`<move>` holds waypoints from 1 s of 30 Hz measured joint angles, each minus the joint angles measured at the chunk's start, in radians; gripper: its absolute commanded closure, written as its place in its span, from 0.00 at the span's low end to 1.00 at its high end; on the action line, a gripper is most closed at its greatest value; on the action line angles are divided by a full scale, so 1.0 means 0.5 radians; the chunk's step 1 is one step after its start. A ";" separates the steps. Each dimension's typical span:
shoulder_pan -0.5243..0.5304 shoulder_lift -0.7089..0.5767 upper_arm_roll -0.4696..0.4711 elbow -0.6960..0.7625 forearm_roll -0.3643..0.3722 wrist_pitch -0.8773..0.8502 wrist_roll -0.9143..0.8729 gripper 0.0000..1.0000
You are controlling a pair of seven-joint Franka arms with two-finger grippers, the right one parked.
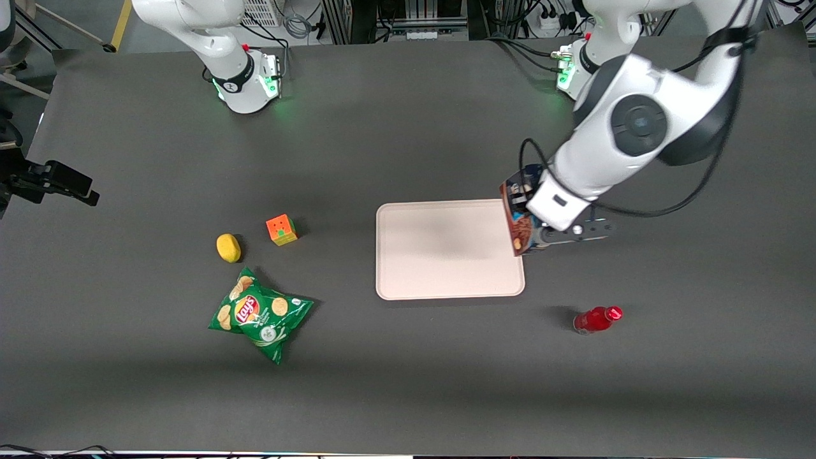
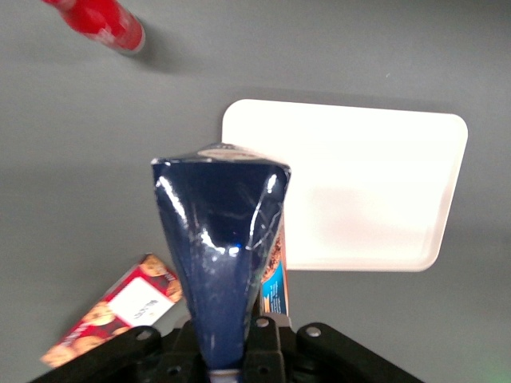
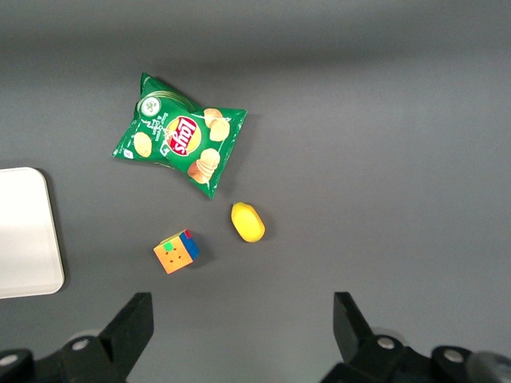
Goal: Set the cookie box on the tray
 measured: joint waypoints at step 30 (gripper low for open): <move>0.000 0.495 -0.049 -0.223 0.638 0.575 -0.280 0.96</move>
